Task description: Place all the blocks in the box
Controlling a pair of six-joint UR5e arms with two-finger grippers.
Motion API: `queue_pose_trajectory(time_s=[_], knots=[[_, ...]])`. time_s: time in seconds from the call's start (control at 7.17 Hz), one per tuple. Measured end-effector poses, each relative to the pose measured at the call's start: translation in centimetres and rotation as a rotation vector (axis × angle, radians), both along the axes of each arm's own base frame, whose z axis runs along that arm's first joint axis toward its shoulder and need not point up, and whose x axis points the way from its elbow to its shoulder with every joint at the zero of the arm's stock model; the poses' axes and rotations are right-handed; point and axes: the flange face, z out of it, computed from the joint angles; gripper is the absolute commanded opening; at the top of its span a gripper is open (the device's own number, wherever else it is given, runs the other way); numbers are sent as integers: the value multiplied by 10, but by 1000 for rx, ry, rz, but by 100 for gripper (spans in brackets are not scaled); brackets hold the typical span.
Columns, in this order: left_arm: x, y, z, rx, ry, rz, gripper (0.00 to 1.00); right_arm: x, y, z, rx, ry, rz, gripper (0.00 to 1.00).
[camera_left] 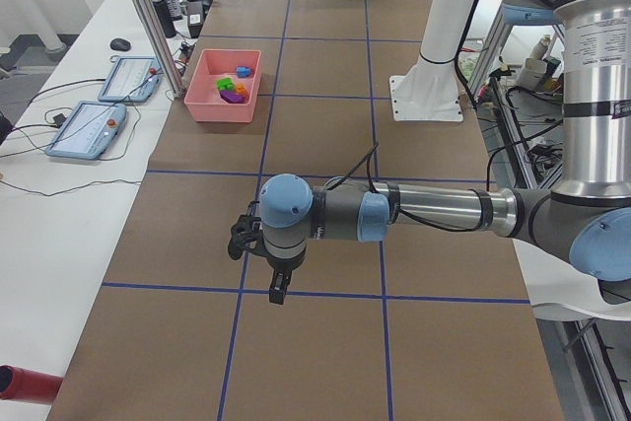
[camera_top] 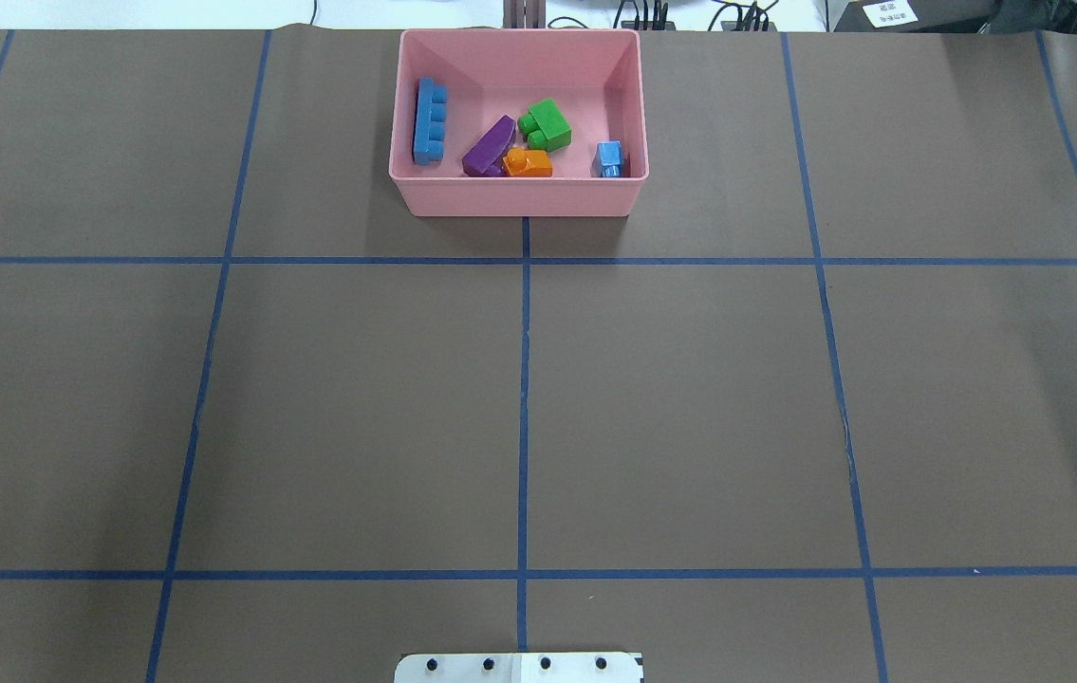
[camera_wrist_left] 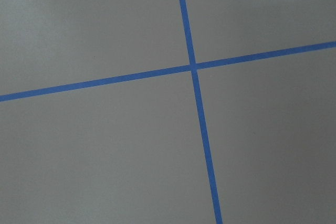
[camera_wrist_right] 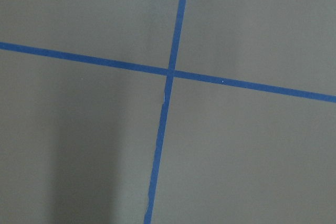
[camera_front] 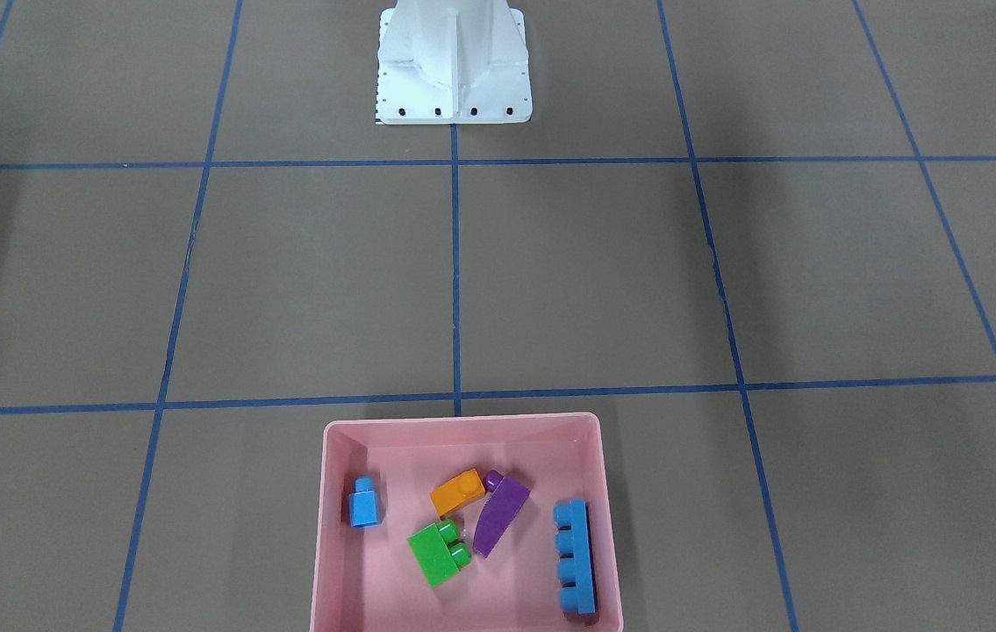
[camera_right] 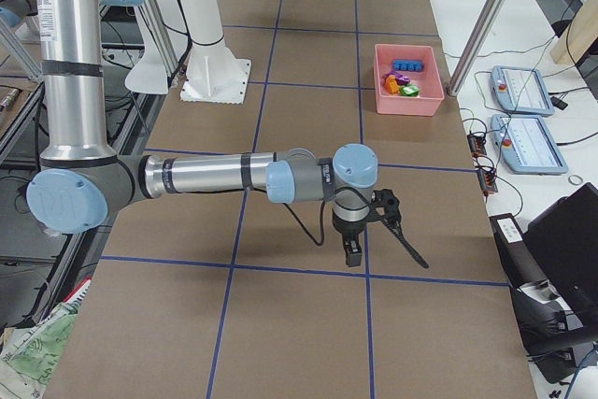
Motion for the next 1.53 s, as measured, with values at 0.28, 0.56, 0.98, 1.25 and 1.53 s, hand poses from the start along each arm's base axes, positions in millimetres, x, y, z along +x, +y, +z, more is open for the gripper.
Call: queue_pose_trajectory(time_s=[0.28,0.56,0.98,1.25,1.53], knots=[[1,9,-2,1,3,-1,100,-8,8,-7,-11,-6,11,100],[1,10,-3,1,4,-1,100,-18,11,-8,-7,-8,-12,100],[1,10,-4,4,4,-1,100,-21,19,-10,-5,-11,-23,100],[1,10,-4,5,4,-1,100,-22,19,-11,-5,-26,-24,100],[1,10,-4,5,4,-1,100,-23,19,-14,8,-40,-21,100]])
